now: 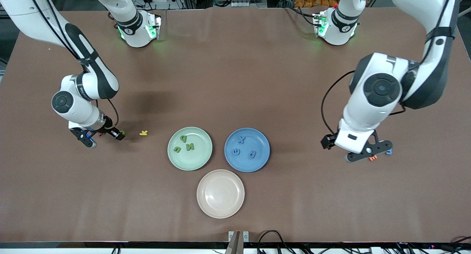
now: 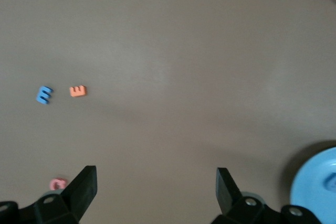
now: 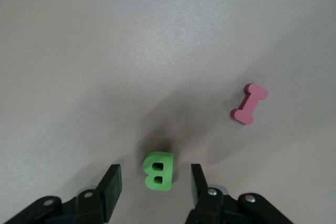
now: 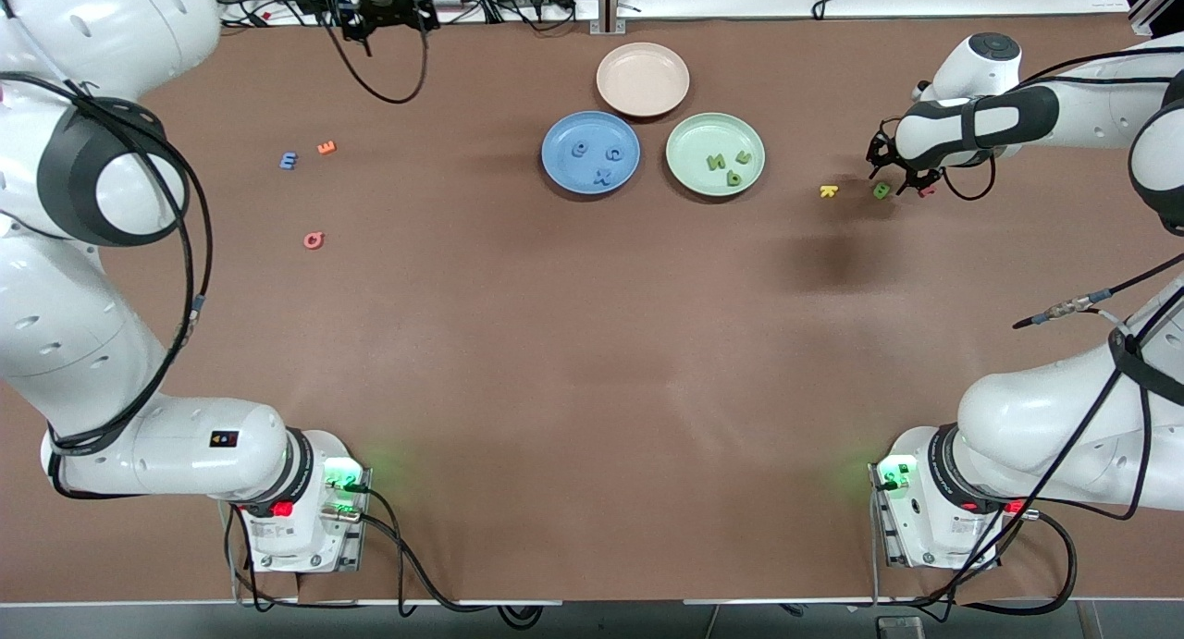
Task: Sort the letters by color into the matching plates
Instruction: 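Lower the right gripper to the green B while the left gripper reaches the E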
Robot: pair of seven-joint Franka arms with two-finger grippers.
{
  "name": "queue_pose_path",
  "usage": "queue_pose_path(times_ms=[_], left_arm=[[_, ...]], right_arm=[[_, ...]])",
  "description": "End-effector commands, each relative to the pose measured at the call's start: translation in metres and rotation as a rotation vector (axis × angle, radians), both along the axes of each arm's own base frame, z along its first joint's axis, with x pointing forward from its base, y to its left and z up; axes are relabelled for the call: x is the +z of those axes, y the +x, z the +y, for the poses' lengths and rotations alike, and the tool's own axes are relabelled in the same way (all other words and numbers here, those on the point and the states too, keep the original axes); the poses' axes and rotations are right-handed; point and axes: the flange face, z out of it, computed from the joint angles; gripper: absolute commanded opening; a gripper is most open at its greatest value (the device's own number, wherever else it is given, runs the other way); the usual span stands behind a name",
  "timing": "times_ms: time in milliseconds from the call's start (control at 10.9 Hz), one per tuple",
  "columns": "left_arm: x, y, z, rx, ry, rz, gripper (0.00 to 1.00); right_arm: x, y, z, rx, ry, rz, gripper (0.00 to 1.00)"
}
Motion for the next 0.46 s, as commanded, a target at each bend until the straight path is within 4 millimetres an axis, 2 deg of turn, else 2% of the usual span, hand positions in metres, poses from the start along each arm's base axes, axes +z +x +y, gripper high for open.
queue_pose_path(times_ms=[0,183,367], left_arm=[[0.004,0.005,0.067,-0.077,0.007,0.065,1.0],[-0.002,0.013,0.118,-0.139,-0.003,0.102,1.0],[-0.018,0.015,0.173,-0.203,-0.007,0.154,1.0]], right_arm=[[0.005,-0.007,-0.004,0.006,-0.008,-0.007,0.6],[0.003,-0.008,-0.005,0.004,-0.008,-0.004,0.58],[0.0,-0.008,-0.005,0.003,-0.006,0.001,0.57]])
